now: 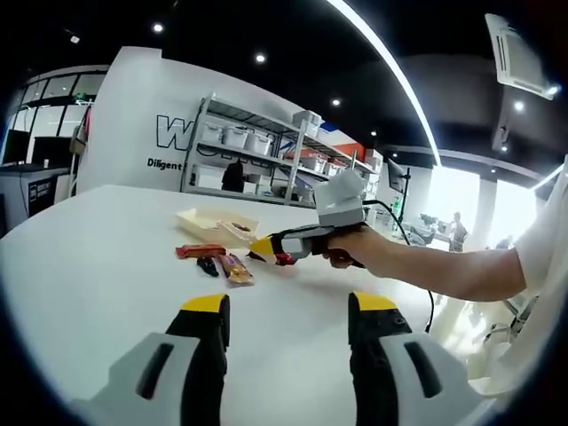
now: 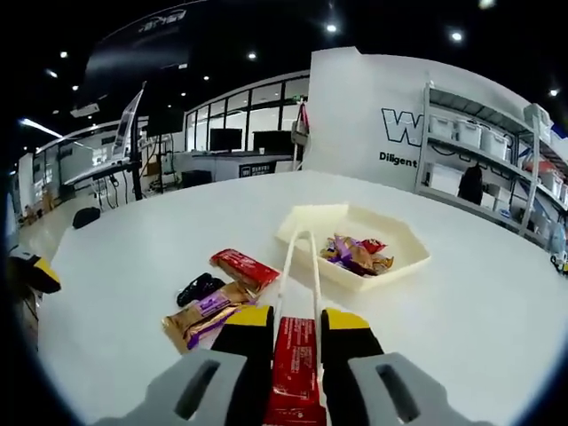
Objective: Place the target food into the container with the food tongs after gripping and lifting it, then release it inside without dropping or visibly crushing the food.
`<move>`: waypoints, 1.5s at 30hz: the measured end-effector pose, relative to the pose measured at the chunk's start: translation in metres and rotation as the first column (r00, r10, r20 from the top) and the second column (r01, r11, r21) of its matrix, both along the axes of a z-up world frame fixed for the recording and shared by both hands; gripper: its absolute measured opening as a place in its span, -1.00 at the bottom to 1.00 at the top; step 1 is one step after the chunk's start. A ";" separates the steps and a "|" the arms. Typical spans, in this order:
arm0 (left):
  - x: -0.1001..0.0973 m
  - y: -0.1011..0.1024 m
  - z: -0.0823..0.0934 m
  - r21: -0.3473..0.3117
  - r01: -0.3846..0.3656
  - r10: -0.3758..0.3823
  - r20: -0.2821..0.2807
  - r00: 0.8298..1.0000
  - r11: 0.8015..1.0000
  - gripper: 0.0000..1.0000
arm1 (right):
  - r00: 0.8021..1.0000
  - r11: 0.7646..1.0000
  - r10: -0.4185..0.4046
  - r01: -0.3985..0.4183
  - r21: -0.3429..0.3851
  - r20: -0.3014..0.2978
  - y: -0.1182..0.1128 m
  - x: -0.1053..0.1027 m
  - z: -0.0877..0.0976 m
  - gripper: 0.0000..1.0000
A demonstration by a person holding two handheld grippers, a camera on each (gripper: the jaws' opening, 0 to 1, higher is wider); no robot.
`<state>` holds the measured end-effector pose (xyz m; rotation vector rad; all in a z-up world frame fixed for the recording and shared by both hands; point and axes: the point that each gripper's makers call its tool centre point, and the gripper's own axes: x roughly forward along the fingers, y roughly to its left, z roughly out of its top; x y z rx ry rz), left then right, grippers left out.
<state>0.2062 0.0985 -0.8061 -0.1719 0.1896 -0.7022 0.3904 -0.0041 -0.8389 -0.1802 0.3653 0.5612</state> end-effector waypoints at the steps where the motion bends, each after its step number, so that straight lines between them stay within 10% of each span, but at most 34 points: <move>1: 0.001 -0.001 0.000 -0.001 0.001 -0.001 0.000 1.000 1.000 0.04 | 1.000 1.000 0.001 -0.001 0.007 0.003 0.000 -0.001 0.002 -0.75; 30: 0.001 -0.005 -0.005 0.000 0.010 -0.010 -0.016 1.000 1.000 0.04 | 0.999 0.999 0.031 -0.030 0.035 -0.025 0.008 0.003 -0.001 -0.50; 45: -0.001 0.005 -0.005 -0.016 -0.006 0.006 -0.013 1.000 1.000 0.03 | 0.999 0.996 0.037 -0.035 -0.082 0.025 0.014 0.005 0.002 -0.65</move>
